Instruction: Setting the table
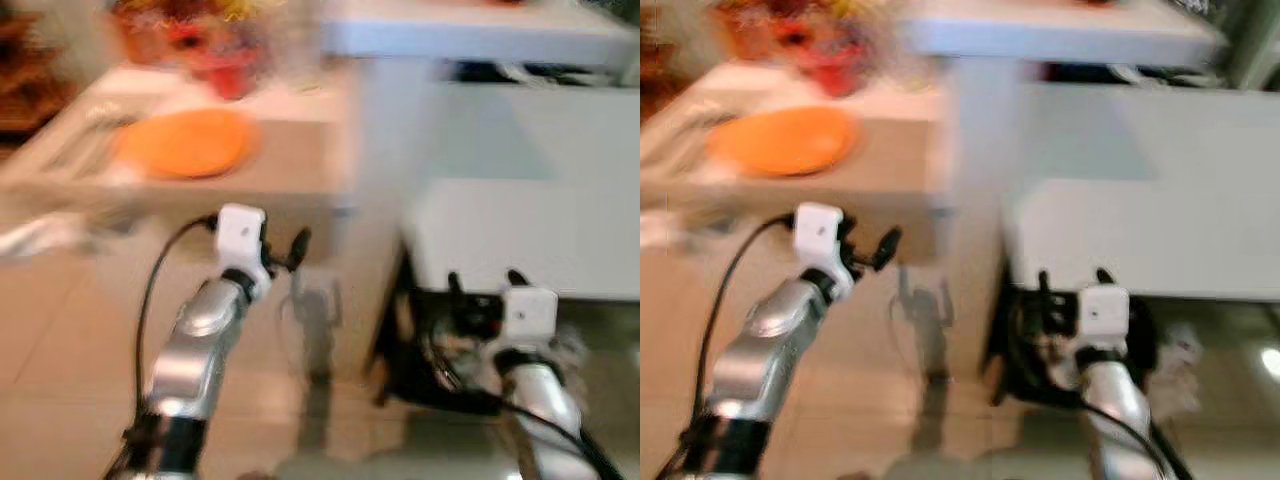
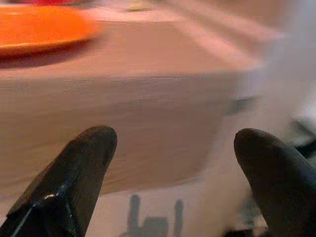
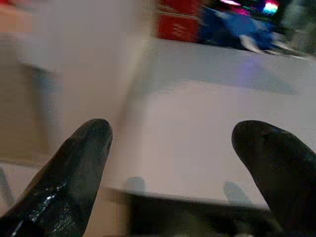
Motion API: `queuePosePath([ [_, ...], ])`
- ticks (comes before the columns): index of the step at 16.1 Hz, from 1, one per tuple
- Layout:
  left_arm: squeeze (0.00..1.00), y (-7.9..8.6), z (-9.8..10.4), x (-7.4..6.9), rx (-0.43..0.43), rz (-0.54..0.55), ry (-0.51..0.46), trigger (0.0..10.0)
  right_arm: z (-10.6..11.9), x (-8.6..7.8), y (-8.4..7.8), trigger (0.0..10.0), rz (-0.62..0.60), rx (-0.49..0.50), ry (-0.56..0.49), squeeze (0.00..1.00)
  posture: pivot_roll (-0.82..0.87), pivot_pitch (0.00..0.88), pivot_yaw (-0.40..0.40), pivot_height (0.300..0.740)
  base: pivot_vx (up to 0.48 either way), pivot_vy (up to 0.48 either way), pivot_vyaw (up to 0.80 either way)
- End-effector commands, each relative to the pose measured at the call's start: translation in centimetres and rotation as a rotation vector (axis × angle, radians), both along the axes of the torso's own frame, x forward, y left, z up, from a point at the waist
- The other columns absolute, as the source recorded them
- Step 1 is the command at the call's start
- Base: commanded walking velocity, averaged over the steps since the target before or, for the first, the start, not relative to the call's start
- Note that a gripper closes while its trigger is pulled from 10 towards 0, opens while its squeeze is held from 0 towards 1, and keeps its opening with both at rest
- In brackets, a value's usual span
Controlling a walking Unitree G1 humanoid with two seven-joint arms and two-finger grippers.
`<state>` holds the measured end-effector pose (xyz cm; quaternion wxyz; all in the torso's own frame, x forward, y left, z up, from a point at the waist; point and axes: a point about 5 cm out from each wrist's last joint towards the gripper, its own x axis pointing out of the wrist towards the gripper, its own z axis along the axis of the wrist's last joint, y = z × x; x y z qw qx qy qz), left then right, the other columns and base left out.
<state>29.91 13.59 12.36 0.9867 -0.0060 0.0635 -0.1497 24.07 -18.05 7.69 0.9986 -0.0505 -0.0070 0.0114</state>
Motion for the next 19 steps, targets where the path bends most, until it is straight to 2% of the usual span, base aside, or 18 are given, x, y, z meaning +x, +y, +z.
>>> queuePosePath([
  [1,0.00,-0.2,0.1,0.1,-0.006,0.004,-0.003,10.0,0.0,0.0,-0.3,10.0,-0.010,-0.006,0.001,0.00,-0.07,0.000,-0.001,0.740,0.000,0.428,0.00],
  [4,0.00,0.4,1.1,1.3,0.026,0.042,-0.037,10.0,0.0,0.0,-0.4,10.0,-0.009,-0.005,0.001,0.00,-0.06,0.000,-0.002,0.740,0.000,0.000,0.00],
  [6,0.00,0.2,1.4,1.5,0.032,0.031,-0.051,10.0,0.1,0.1,-0.3,10.0,-0.008,-0.006,-0.004,0.00,-0.06,0.000,-0.002,0.740,0.000,0.000,0.00],
  [14,0.00,-0.1,1.8,0.9,0.038,0.017,-0.101,10.0,0.6,1.2,-0.3,10.0,0.005,-0.023,-0.023,0.00,-0.03,0.000,-0.022,0.740,0.000,0.000,0.00],
  [16,0.00,-0.3,2.0,0.6,0.007,0.013,-0.116,10.0,0.8,1.2,-0.2,10.0,0.024,-0.049,-0.033,0.00,-0.03,0.000,-0.024,0.740,0.000,0.000,0.00],
  [19,0.00,-0.5,2.1,0.5,-0.017,0.026,-0.114,10.0,1.2,1.2,0.2,10.0,0.048,-0.058,-0.051,0.00,-0.03,0.000,-0.025,0.740,0.358,0.172,0.00],
])
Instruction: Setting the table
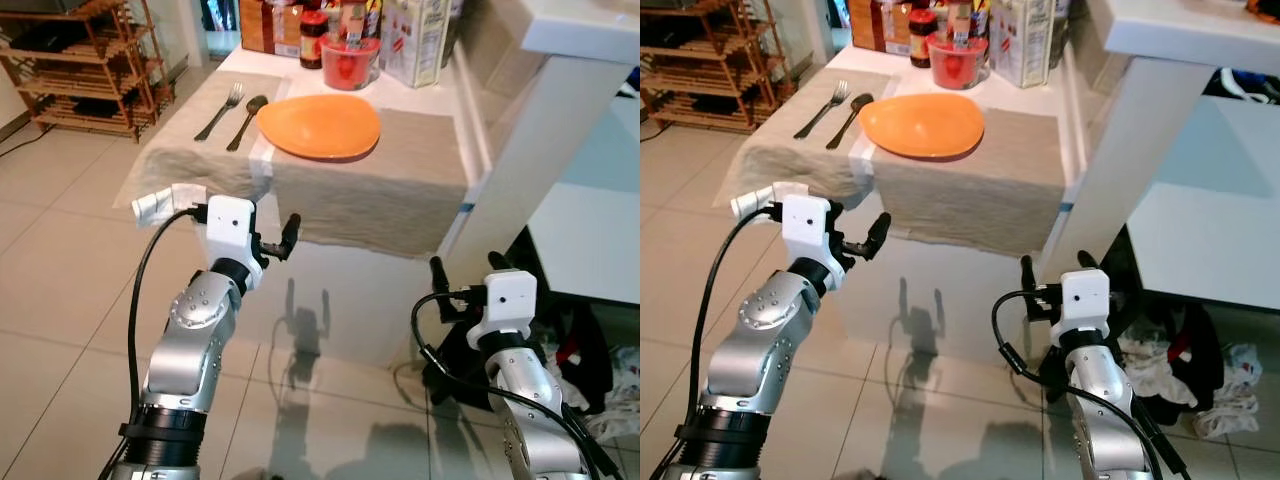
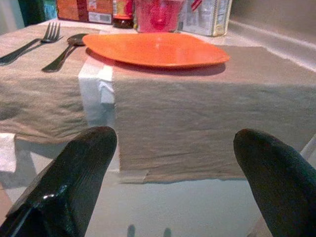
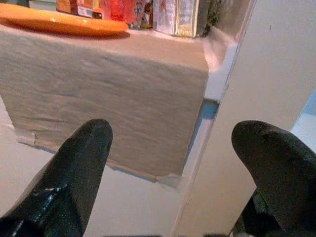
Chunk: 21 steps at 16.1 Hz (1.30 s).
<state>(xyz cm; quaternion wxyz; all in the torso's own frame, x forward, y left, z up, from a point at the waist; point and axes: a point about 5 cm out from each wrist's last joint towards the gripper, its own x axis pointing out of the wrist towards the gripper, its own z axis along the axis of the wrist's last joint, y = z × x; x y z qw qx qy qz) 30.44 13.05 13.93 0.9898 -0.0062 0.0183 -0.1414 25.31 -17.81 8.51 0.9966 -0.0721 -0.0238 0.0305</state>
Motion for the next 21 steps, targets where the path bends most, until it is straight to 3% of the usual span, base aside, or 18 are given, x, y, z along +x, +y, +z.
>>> queuePosePath([
  [1,0.00,0.0,0.5,-0.1,-0.005,0.001,-0.029,10.0,0.3,-0.1,-0.1,10.0,0.007,-0.014,-0.018,0.00,-0.03,0.000,-0.025,0.740,0.401,0.262,0.00],
  [7,0.00,-0.4,0.8,-0.2,0.010,-0.012,-0.044,10.0,0.0,-0.3,0.0,10.0,0.008,-0.012,-0.009,0.00,-0.03,0.000,-0.022,0.740,0.390,0.279,0.00],
  [9,0.00,-0.9,1.0,-0.2,0.059,-0.039,-0.068,10.0,-0.2,-0.4,0.2,10.0,0.011,-0.009,-0.006,0.00,-0.04,0.000,-0.021,0.740,0.465,0.000,0.00],
  [13,0.00,-1.4,1.2,-0.3,0.080,-0.068,-0.091,10.0,-0.2,-0.5,0.3,10.0,0.015,-0.004,-0.003,0.00,-0.04,0.000,-0.021,0.740,0.480,0.000,0.00],
  [16,0.00,-1.7,2.1,-0.1,0.121,-0.085,-0.130,10.0,-0.4,-0.6,0.5,10.0,0.017,-0.001,0.000,0.00,-0.04,0.000,-0.021,0.740,0.090,0.000,0.00],
  [21,0.00,-2.0,3.2,0.1,0.091,-0.122,-0.160,10.0,-0.6,-1.0,0.3,10.0,0.009,0.004,0.010,0.00,-0.04,0.000,-0.021,0.740,0.000,0.000,0.00],
])
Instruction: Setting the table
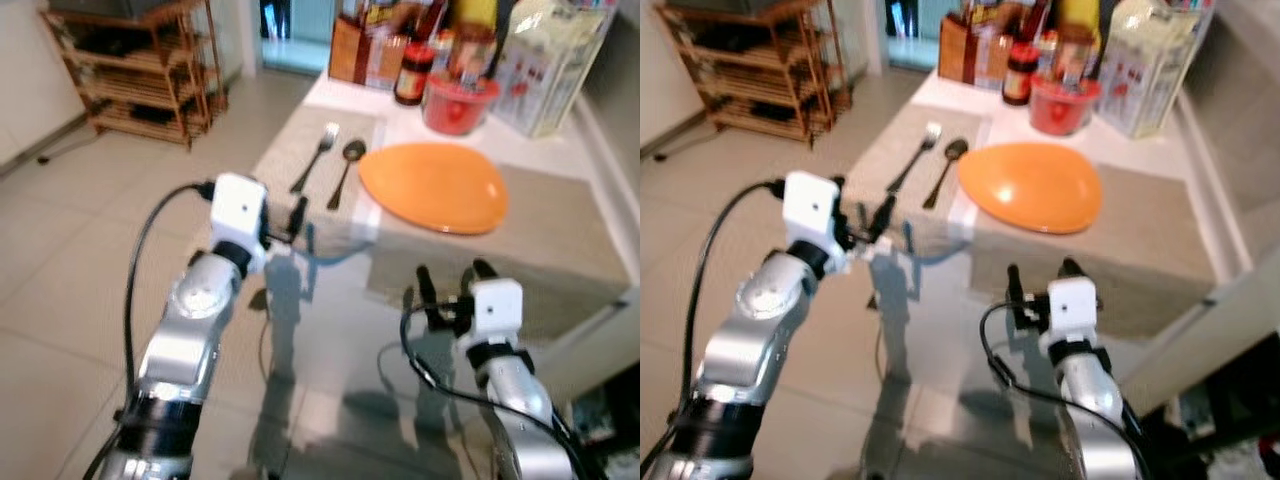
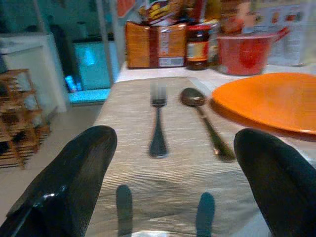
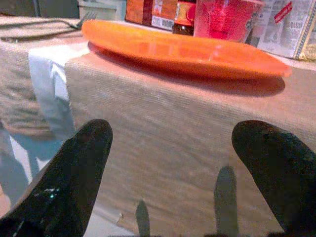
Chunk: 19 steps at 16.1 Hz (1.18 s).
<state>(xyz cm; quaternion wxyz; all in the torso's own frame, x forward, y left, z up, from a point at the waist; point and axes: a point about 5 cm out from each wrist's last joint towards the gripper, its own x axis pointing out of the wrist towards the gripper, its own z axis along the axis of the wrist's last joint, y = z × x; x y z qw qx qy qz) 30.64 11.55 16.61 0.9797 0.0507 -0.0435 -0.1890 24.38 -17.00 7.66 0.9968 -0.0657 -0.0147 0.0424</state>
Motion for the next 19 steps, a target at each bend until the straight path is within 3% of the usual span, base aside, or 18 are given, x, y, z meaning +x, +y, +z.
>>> queuePosePath([
  [1,0.00,-0.6,0.4,-0.2,-0.014,-0.033,-0.014,10.0,0.2,-0.1,-0.5,10.0,-0.017,-0.007,-0.010,0.00,-0.04,0.000,-0.021,0.740,0.000,0.000,0.00],
  [3,0.00,-0.9,0.4,-0.3,-0.013,-0.050,-0.012,10.0,0.2,-0.1,-0.5,10.0,-0.018,-0.007,-0.009,0.00,-0.04,0.000,-0.021,0.740,0.000,0.000,0.00],
  [6,0.00,-0.9,0.3,-0.4,-0.005,-0.060,-0.011,10.0,0.9,-0.2,-0.7,10.0,-0.035,-0.007,-0.042,0.00,-0.04,0.000,-0.013,0.740,0.000,-0.472,0.00],
  [10,0.00,-0.1,-0.1,-0.1,-0.002,-0.035,0.018,10.0,5.3,-0.6,-1.8,10.0,-0.119,-0.038,-0.173,0.00,-0.05,0.000,-0.005,0.740,0.000,-0.472,0.00],
  [12,0.00,0.0,0.0,0.1,0.001,-0.038,0.026,10.0,6.3,-0.5,-2.4,10.0,-0.134,-0.022,-0.170,0.00,-0.05,0.000,-0.002,0.740,0.000,-0.472,0.00],
  [14,0.00,-0.1,-0.1,0.2,-0.003,-0.038,0.036,10.0,6.2,-0.5,-2.5,10.0,-0.134,-0.023,-0.164,0.00,-0.06,0.000,-0.001,0.740,0.000,-0.472,0.00],
  [16,0.00,0.5,0.1,0.6,-0.032,0.030,0.032,10.0,5.6,-0.8,-1.8,10.0,-0.117,-0.019,-0.120,0.00,-0.06,0.000,-0.006,0.740,0.122,-0.420,0.00],
  [19,0.00,0.7,0.0,0.7,-0.019,0.045,0.032,10.0,5.2,-1.1,-1.4,10.0,-0.100,-0.013,-0.081,0.00,-0.06,0.000,-0.013,0.740,0.000,0.000,0.00],
])
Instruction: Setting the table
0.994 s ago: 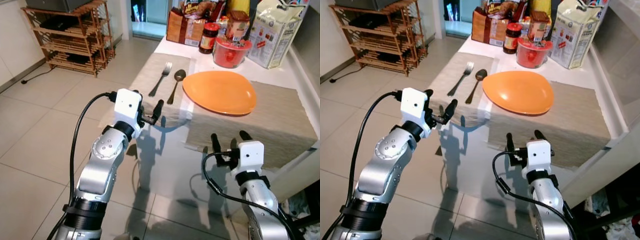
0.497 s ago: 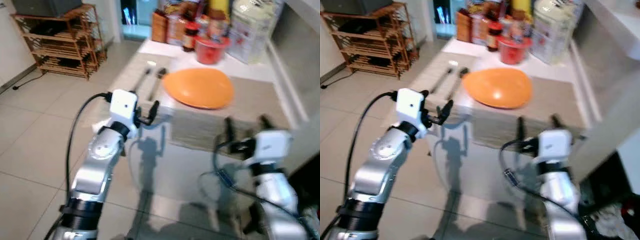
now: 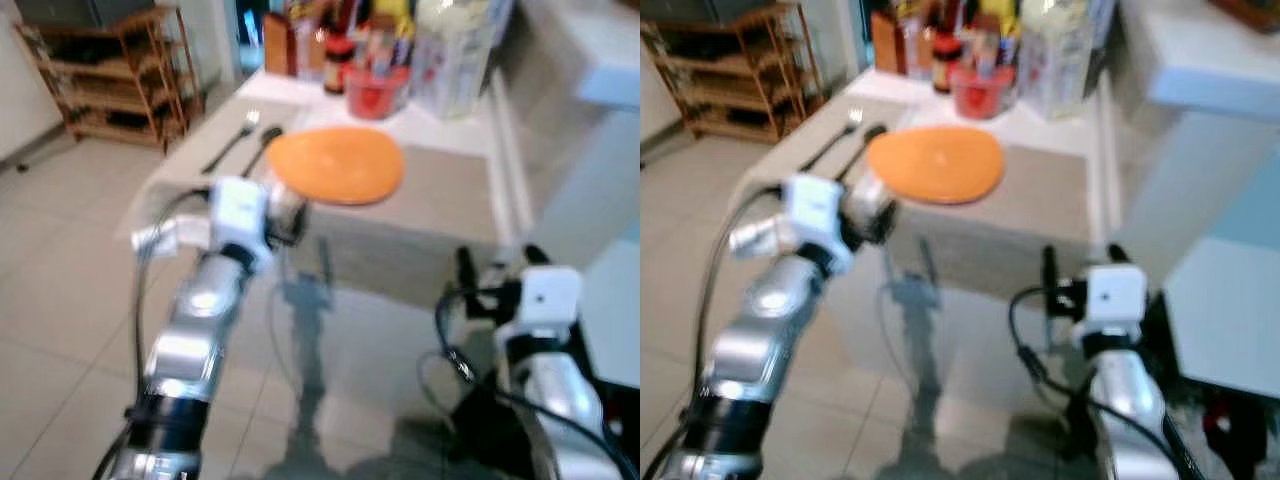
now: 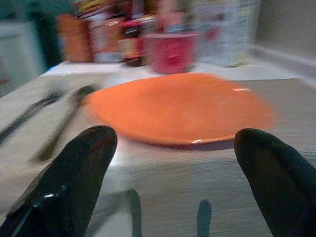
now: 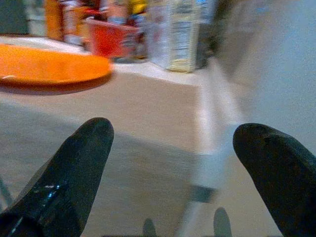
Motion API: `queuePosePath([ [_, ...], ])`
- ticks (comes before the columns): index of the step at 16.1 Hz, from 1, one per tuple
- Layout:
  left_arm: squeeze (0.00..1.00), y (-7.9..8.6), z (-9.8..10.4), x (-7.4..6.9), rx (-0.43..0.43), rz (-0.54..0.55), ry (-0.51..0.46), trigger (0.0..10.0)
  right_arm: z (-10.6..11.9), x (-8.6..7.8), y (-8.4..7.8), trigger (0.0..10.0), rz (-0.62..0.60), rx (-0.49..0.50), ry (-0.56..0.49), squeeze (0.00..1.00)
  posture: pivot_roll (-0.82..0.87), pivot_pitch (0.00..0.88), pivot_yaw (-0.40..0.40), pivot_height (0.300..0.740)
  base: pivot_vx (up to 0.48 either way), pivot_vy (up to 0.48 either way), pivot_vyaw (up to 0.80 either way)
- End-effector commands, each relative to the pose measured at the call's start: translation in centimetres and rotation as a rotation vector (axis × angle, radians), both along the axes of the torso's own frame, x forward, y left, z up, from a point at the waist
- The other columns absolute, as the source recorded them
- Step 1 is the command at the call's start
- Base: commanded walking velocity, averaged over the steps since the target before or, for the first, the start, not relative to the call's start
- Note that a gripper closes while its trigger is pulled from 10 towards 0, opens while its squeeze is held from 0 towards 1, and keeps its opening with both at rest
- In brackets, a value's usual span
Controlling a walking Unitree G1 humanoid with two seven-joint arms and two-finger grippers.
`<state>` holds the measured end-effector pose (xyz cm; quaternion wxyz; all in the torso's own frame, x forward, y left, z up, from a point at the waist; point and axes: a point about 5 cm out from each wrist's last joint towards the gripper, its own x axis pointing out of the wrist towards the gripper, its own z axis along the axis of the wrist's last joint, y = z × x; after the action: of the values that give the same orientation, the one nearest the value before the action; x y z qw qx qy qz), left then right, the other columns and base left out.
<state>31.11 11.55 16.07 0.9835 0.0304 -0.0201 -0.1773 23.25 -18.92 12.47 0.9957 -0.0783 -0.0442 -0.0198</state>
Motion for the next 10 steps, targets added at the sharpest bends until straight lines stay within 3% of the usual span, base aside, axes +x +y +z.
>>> queuePosePath([
  [1,0.00,0.66,0.54,0.13,0.012,0.008,-0.018,10.0,0.40,0.09,0.48,10.0,0.022,0.006,-0.012,0.00,-0.06,0.000,-0.013,0.740,0.000,0.000,0.00],
  [10,0.00,0.08,1.04,0.19,0.014,-0.007,-0.028,10.0,-0.49,0.27,0.89,10.0,0.037,0.016,0.026,0.00,-0.06,0.000,-0.017,0.740,0.462,0.000,0.00],
])
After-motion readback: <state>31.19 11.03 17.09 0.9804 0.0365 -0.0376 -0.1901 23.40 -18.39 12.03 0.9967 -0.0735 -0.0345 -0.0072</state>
